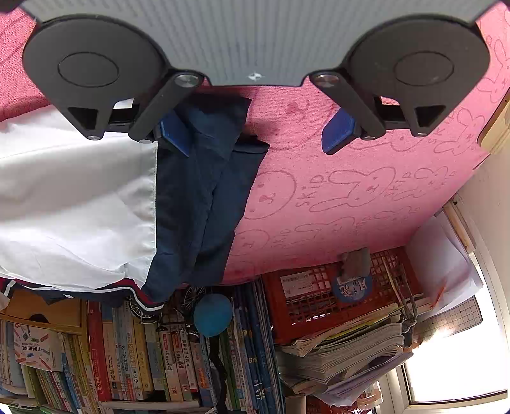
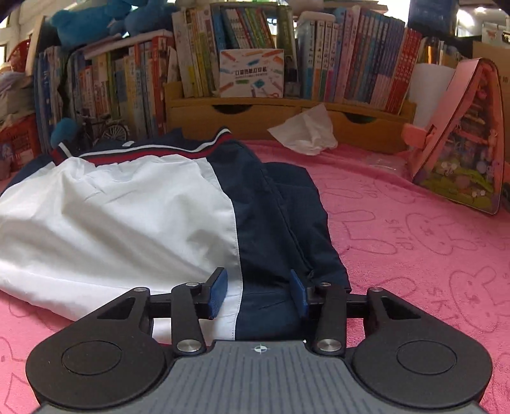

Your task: Fold clothes

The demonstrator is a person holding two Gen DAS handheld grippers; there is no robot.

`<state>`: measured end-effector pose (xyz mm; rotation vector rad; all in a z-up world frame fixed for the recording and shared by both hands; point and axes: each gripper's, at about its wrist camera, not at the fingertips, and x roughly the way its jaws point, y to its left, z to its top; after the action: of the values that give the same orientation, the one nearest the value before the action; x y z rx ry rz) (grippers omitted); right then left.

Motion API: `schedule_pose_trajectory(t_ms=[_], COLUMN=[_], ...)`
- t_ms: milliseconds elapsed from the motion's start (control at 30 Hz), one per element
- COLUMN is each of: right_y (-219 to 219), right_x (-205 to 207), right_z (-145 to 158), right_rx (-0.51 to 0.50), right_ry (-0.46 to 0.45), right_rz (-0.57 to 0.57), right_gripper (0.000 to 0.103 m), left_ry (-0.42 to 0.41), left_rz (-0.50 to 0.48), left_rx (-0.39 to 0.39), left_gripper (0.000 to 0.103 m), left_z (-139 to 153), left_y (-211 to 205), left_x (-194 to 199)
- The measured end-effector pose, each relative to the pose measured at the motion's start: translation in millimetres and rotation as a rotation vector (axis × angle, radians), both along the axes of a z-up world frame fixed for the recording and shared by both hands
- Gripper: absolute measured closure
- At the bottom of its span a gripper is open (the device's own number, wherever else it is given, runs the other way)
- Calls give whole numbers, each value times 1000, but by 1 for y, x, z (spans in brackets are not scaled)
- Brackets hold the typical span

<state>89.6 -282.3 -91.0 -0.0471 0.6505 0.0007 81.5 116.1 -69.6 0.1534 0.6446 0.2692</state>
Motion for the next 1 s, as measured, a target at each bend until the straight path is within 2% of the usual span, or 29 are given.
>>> schedule_pose_trajectory(t_ms=[100,233,267,300,333,367,467,500,567,600,667,767,800,867,900,933,1000], right_y=[7,6,10,17,25,33,47,51,61,67,85,112,116,113,107,100,80], right_x=[0,1,-2,-7,-12,-18,-26,-23,-12,-6,9,33,39,49,53,57,66], right_z=[0,3,5,9,12,17,37,43,51,52,49,36,31,23,19,17,15], right_rx=[-41,-27,-54,-107,-165,-204,-113,-36,127,197,272,237,192,123,92,73,29], right_ry=[-5,-9,-23,-60,-103,-158,-251,-244,-208,-188,-136,-38,-20,-16,-19,-27,-39], right_rz=[0,-2,-13,-36,-62,-79,-6,47,163,217,299,335,318,265,229,195,92], right_gripper=[58,58,57,49,33,27,24,23,23,24,27,41,46,51,57,69,70], left_ry=[0,2,3,5,7,10,20,22,27,26,27,28,28,28,28,28,28], left_rz=[-1,2,4,6,8,13,25,27,32,32,32,32,32,31,31,31,31], left_rx=[7,-38,-51,-65,-87,-123,-229,-253,-225,-236,-240,-235,-236,-238,-239,-240,-241], left_gripper=[13,12,11,10,10,8,2,0,0,0,0,0,0,0,0,0,0], left_z=[0,1,2,2,2,2,2,1,1,1,1,0,0,0,0,0,0], left_y=[-2,5,7,9,12,17,33,37,33,35,36,34,34,35,35,35,36], left_x=[0,-1,-1,-1,-1,0,1,2,2,2,1,1,1,0,0,0,0])
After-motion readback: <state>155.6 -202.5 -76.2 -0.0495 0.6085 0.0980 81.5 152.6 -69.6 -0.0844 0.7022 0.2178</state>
